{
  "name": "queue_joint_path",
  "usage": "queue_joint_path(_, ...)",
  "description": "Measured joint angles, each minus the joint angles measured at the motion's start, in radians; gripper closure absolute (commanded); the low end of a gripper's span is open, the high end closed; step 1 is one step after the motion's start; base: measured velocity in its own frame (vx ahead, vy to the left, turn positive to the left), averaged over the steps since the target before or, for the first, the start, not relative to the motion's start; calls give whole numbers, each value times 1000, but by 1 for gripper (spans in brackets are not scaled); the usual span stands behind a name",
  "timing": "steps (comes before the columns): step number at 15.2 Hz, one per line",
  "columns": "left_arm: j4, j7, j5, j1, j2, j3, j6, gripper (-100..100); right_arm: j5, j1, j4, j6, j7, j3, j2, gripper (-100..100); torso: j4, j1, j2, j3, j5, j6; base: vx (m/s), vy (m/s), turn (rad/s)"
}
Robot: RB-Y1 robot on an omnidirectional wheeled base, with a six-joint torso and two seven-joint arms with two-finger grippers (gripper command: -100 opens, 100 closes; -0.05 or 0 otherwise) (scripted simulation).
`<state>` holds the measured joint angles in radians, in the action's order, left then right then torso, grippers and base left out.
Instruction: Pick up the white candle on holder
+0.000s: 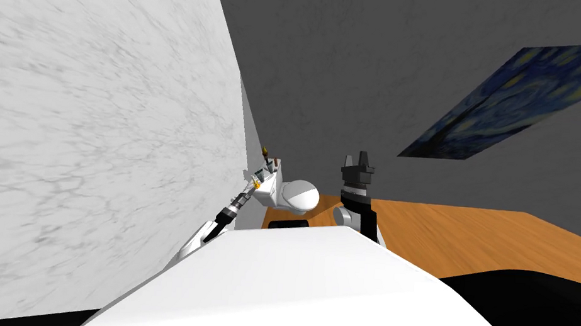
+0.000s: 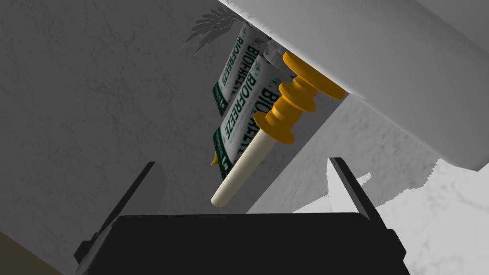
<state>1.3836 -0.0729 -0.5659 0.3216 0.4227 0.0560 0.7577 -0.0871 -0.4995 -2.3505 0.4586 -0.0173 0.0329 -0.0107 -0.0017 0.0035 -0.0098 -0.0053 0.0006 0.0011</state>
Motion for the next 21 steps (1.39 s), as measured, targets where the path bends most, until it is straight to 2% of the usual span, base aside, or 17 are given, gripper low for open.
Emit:
queue_joint_path(3, -21, 4, -18, -24, 10, -2, 21, -100, 0, 0, 0, 0, 0, 0, 0, 0, 0, -3, 1, 0, 0, -2, 81, -11, 140)
queue_joint_path(13, -225, 56, -113, -189, 39, 25, 197, -100, 0, 0, 0, 0, 0, 0, 0, 0, 0, -2, 3, 2, 0, -1, 42, -84, 205)
queue_joint_path(21, -379, 97, -189, -317, 62, 46, 330, -100, 0, 0, 0, 0, 0, 0, 0, 0, 2, -1, 9, 5, 0, -2, -39, -54, 156)
